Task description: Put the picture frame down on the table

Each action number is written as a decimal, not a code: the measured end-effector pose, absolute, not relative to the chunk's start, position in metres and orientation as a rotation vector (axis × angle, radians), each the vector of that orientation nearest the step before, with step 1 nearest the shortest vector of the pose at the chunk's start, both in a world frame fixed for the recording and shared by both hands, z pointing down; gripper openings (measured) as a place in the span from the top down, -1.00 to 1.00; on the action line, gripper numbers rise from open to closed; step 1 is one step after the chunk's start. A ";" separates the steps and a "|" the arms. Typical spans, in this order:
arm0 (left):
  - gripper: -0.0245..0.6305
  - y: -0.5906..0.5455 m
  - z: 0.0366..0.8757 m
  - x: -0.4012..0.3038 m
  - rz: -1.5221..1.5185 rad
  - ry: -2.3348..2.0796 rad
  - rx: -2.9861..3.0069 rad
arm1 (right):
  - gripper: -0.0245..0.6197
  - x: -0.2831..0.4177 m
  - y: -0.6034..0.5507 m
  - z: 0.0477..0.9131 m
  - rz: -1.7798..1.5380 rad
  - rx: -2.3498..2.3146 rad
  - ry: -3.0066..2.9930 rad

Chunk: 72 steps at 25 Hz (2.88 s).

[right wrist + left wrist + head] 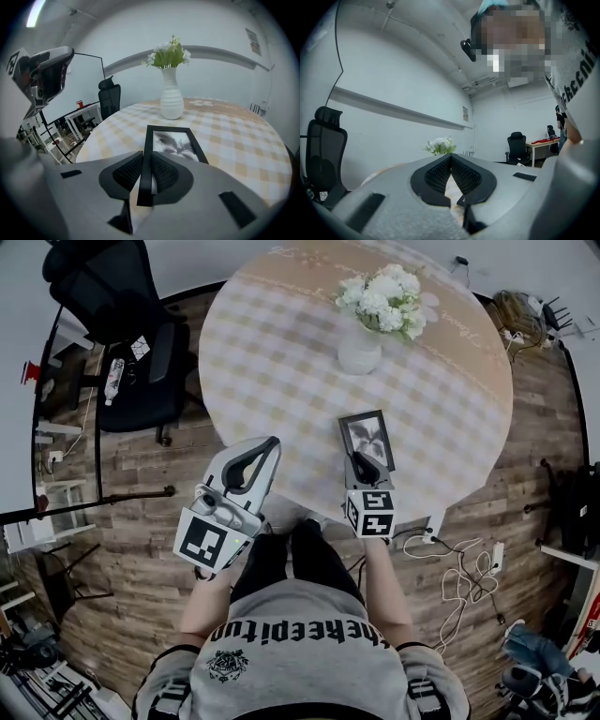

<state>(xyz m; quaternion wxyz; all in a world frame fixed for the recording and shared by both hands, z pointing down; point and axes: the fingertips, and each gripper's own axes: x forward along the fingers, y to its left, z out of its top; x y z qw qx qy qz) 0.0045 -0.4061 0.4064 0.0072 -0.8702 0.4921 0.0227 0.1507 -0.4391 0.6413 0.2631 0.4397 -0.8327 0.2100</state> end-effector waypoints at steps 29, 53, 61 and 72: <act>0.88 -0.382 0.398 -0.007 0.059 1.407 -2.755 | 0.90 0.160 -0.421 0.604 0.502 1.423 -2.278; 0.88 -0.284 0.345 -0.005 0.204 0.972 -2.842 | 0.90 0.139 -0.287 0.425 0.212 1.821 -2.515; 0.88 -0.256 0.338 -0.003 0.207 0.887 -2.845 | 0.90 0.129 -0.255 0.398 0.115 1.893 -2.535; 0.88 -0.227 0.326 -0.021 0.246 0.818 -2.832 | 0.90 0.107 -0.218 0.367 0.006 1.960 -2.531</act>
